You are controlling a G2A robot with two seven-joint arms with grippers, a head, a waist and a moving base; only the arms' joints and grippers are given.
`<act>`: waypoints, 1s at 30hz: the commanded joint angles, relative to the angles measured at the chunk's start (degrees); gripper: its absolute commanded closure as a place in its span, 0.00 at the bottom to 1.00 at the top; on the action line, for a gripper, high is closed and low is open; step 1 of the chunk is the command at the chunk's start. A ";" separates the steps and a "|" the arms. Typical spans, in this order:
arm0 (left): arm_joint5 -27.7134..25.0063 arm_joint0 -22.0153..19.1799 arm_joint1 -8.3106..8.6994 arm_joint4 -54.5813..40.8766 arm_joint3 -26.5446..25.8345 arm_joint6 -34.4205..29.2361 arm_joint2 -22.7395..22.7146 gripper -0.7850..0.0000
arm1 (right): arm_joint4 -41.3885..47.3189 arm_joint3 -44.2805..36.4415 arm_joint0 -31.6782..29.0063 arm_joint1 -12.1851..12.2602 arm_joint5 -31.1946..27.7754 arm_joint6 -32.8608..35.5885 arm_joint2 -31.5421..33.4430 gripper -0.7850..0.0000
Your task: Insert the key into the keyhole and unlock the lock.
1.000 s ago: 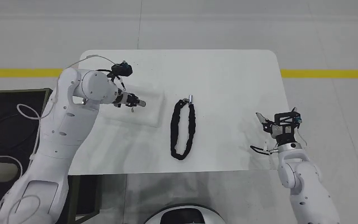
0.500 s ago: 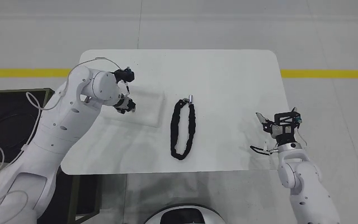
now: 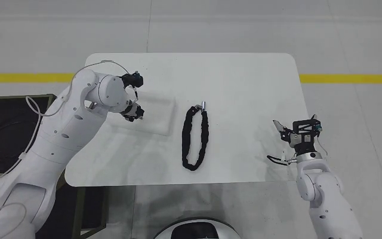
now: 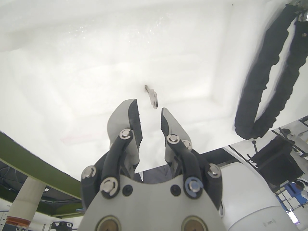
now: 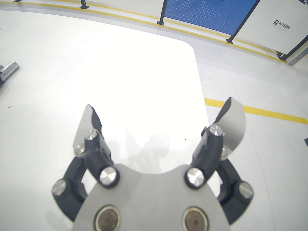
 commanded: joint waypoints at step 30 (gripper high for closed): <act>2.16 0.16 -0.98 5.09 -2.23 -0.46 -7.21 1.00 | 0.00 0.00 0.00 0.00 0.00 0.00 0.00 0.00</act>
